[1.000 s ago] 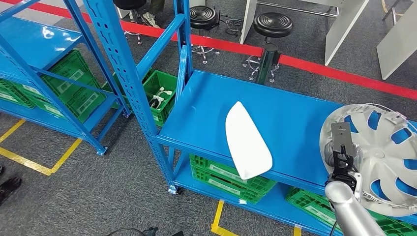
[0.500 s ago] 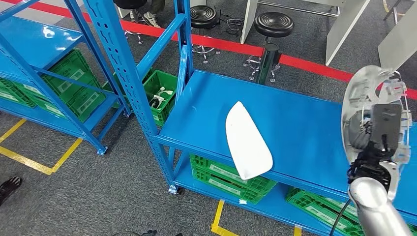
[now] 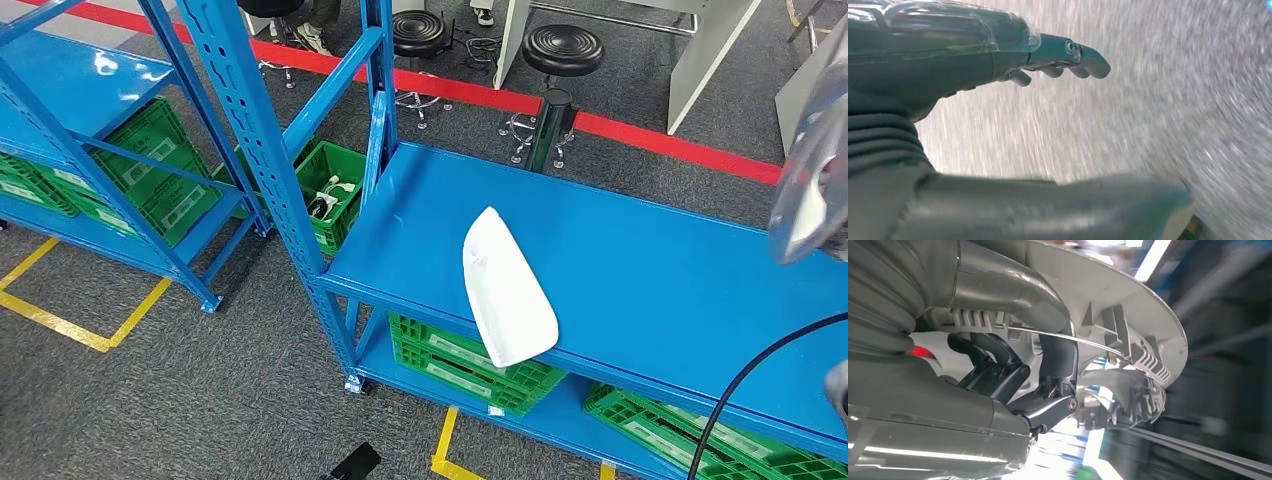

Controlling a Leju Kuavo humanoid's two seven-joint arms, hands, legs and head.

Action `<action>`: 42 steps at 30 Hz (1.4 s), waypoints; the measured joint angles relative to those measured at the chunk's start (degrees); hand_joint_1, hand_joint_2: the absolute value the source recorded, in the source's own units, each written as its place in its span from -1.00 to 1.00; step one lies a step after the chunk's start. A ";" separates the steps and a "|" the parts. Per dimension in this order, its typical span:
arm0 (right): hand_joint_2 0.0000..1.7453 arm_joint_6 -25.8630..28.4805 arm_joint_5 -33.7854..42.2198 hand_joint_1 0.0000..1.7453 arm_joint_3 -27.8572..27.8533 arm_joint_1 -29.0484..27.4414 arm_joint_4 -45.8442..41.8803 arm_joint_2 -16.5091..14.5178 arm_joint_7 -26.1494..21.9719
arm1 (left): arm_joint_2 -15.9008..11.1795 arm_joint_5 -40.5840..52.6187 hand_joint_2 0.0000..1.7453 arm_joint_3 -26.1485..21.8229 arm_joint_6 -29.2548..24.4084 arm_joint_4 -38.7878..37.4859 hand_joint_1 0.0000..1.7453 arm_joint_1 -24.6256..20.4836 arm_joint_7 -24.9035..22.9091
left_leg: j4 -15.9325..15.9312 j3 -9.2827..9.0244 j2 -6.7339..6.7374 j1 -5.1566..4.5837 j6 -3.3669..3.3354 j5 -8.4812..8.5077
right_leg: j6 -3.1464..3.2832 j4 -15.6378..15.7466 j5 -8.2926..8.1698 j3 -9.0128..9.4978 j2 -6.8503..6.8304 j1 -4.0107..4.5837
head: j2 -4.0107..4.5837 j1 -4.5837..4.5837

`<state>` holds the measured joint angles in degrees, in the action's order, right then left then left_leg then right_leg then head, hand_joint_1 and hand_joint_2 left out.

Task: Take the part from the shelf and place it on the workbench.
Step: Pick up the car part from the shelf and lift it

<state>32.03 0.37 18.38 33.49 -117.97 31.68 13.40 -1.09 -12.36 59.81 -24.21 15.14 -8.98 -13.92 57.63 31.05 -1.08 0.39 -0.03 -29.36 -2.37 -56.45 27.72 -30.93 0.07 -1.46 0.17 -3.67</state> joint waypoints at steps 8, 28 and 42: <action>1.00 3.11 -9.52 1.00 -0.03 -8.16 -18.64 -0.87 -5.28 | 4.11 -4.48 1.00 -7.91 5.51 2.18 -1.00 -1.86 -3.45 | -0.02 -0.05 -0.04 0.00 -0.03 -0.06 | -0.13 0.05 0.13 0.20 -0.16 -0.02 | 0.00 0.01; 1.00 5.19 -19.53 1.00 4.43 -21.39 -20.04 -6.58 -12.56 | 4.14 -7.56 1.00 -14.37 8.24 2.33 -1.00 -1.85 -3.56 | -0.04 -0.27 1.03 0.01 -0.04 -0.09 | -0.08 -0.09 0.08 0.14 0.37 0.00 | 0.00 0.02; 1.00 5.26 -12.93 1.00 6.28 -31.71 -19.90 -11.86 -17.39 | 4.18 -12.61 1.00 -17.83 9.21 2.33 -1.00 -1.58 -3.56 | -0.05 -0.24 1.22 0.02 -0.01 -0.14 | -0.06 -0.09 0.09 0.08 0.40 0.00 | 0.00 0.01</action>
<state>37.29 -12.56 24.66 1.78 -137.87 19.82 -3.99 3.09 -24.97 41.98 -15.00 17.46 -10.56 -17.49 57.58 30.82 0.13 0.40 -0.04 -29.50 -2.43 -56.54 27.81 -30.84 0.47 -1.46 0.17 -3.66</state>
